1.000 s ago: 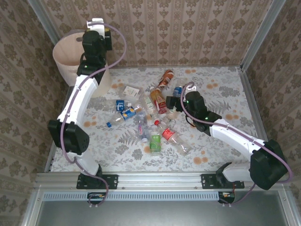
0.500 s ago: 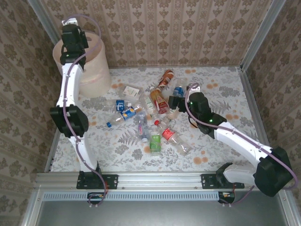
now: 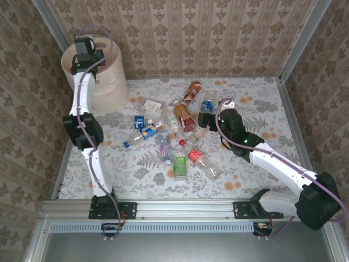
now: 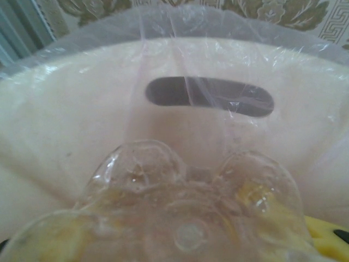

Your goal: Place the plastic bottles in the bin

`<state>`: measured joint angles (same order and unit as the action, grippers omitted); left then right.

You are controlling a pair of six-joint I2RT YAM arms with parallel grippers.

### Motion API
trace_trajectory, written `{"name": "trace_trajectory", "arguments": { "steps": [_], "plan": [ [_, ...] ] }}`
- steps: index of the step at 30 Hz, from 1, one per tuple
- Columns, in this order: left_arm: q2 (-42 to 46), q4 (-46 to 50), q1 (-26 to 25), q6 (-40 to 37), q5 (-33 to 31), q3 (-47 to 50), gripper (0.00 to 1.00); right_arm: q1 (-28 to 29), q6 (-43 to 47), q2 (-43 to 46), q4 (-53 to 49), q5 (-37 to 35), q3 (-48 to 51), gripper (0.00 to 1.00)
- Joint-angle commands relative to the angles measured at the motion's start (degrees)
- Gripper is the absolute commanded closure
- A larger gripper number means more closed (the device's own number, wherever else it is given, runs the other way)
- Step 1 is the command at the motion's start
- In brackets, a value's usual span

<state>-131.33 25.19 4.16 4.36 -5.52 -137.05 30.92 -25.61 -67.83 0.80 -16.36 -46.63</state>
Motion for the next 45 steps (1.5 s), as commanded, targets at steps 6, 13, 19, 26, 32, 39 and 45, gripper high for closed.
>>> {"name": "trace_trajectory", "arguments": {
  "steps": [6, 13, 19, 26, 32, 39, 45],
  "plan": [
    [-1.74, 4.05, 0.41, 3.99, 7.31, -4.25, 0.36, -0.24, 0.73, 0.86, -1.02, -2.64, 0.79, 0.00],
    [-0.19, 4.85, 0.31, 4.52, 9.48, -4.63, 0.31, -1.84, -1.82, 0.47, -0.65, -1.88, 1.96, 0.00],
    [2.00, 5.39, 0.26, 6.74, 11.55, -4.54, 0.26, -3.65, -5.29, -0.79, -3.04, -0.62, 1.87, 0.00],
    [6.97, 3.37, 0.23, 10.32, 16.09, -1.18, 0.19, -3.60, -7.53, -6.33, -7.01, 0.57, -0.94, 0.00],
    [12.68, -1.17, 0.26, 13.19, 19.24, 3.97, 0.13, -3.62, -11.30, -10.48, -8.31, 0.04, -2.23, 0.00],
    [18.10, -3.89, 0.23, 17.59, 25.61, 9.01, 0.09, -3.58, -15.26, -16.06, -8.35, 2.93, -4.13, 0.00],
    [24.50, -8.10, 0.28, 21.83, 30.42, 16.87, 0.03, -2.32, -20.91, -22.85, -9.26, 4.87, -8.17, 0.00]
  ]
}}
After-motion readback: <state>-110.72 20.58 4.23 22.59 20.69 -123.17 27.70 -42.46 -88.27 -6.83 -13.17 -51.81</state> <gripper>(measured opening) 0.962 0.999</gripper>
